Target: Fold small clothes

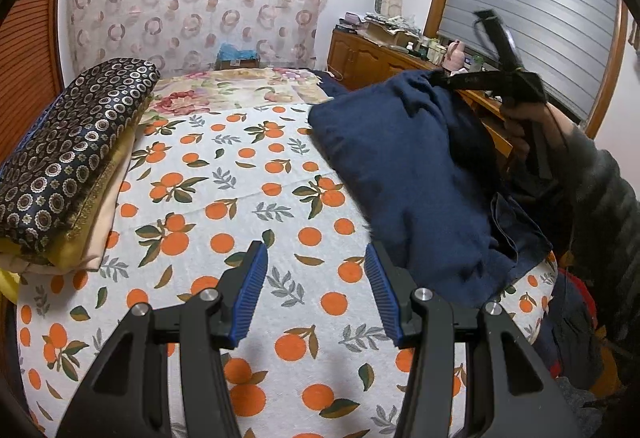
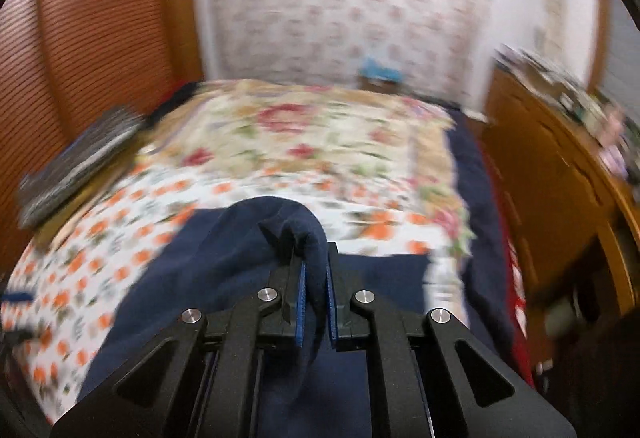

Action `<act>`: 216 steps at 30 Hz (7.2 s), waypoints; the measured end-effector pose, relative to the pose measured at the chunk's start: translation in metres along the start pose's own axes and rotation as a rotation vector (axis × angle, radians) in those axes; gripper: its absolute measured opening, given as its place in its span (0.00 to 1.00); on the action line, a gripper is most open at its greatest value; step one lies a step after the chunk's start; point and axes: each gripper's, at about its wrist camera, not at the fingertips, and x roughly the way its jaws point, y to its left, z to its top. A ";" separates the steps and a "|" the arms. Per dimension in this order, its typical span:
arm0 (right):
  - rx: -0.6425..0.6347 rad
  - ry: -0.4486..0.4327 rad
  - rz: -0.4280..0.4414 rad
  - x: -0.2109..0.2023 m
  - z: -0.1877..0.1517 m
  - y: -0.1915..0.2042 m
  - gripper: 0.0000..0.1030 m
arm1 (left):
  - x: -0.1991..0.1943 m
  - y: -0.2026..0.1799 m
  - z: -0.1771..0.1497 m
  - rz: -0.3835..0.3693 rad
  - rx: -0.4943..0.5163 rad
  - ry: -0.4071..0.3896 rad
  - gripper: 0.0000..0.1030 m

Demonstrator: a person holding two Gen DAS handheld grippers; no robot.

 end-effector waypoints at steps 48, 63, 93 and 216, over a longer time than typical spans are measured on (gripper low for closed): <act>0.018 0.084 0.148 -0.072 -0.195 0.042 0.22 | 0.057 -0.055 -0.023 -0.142 0.054 0.135 0.37; 0.008 -0.139 0.078 -0.158 -0.183 0.017 0.02 | 0.001 -0.105 -0.014 -0.234 0.158 0.103 0.05; -0.047 -0.063 0.089 -0.050 -0.091 -0.037 0.38 | 0.110 -0.049 0.066 -0.017 0.111 0.104 0.57; -0.159 -0.058 0.195 0.002 -0.021 0.115 0.43 | 0.046 0.078 0.061 0.172 0.047 0.009 0.44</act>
